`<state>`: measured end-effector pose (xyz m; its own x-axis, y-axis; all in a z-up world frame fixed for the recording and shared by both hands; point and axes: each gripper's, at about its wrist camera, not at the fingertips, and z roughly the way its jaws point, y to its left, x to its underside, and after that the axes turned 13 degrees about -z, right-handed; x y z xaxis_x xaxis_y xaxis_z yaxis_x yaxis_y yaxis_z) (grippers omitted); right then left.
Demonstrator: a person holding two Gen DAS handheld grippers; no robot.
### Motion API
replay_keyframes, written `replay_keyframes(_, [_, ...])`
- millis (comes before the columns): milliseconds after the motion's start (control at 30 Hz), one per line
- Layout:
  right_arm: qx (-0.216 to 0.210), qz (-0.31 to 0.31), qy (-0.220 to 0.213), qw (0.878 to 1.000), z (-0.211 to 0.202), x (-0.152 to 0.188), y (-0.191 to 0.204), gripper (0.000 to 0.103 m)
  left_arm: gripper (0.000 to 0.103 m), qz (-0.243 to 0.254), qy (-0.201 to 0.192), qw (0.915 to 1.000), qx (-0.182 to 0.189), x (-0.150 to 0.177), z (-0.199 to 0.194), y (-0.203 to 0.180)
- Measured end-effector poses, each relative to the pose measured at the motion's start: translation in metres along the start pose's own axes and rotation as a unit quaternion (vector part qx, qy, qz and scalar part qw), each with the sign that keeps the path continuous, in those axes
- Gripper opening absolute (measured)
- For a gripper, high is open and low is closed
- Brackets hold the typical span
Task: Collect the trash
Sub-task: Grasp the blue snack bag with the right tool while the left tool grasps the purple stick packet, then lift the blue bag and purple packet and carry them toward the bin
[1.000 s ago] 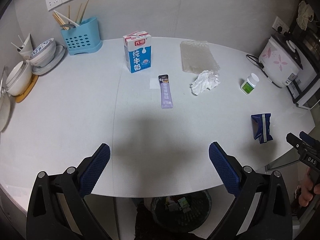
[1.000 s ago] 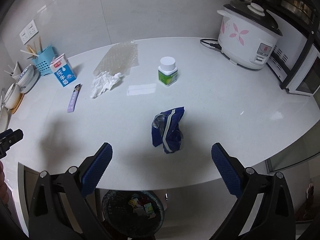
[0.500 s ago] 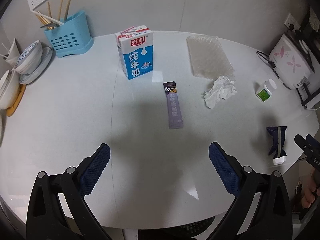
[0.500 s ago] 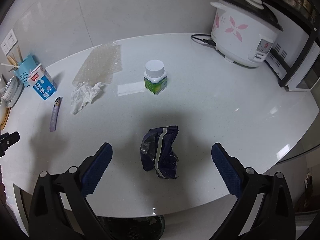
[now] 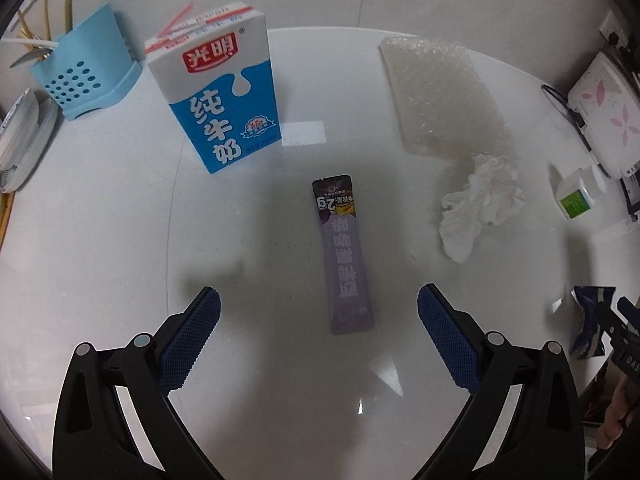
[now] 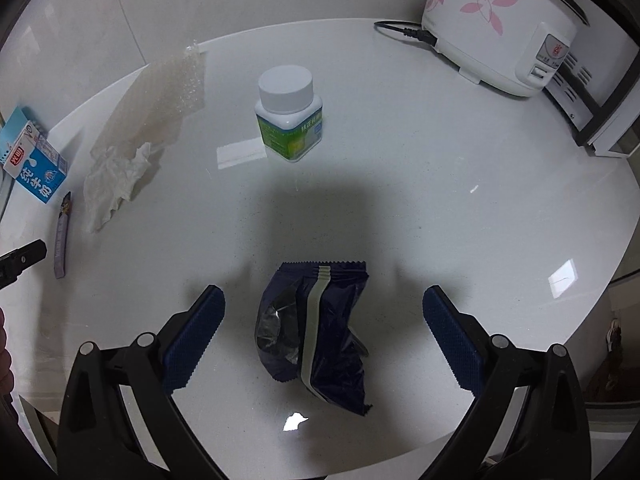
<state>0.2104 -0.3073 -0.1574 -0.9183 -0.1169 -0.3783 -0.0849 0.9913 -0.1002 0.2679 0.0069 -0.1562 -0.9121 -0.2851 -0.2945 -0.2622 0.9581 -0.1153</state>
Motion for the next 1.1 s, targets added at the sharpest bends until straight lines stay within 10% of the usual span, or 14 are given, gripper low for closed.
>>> replay_keyframes(300, [-0.009, 0.015, 0.021, 1.000, 0.020, -0.003, -0.002, 0.077, 0.092, -0.013, 0.032, 0.9994, -0.008, -0.020, 0.033, -0.004])
replay_keyframes(633, [-0.012, 0.010, 0.031, 0.999, 0.030, 0.001, 0.002, 0.037, 0.019, 0.019, 0.036, 0.9984, -0.038, -0.017, 0.032, -0.020])
replay_keyframes(1100, [0.015, 0.031, 0.025, 0.999, 0.010, 0.003, 0.017, 0.024, 0.008, 0.054, 0.015, 0.9984, -0.008, -0.013, 0.012, -0.011])
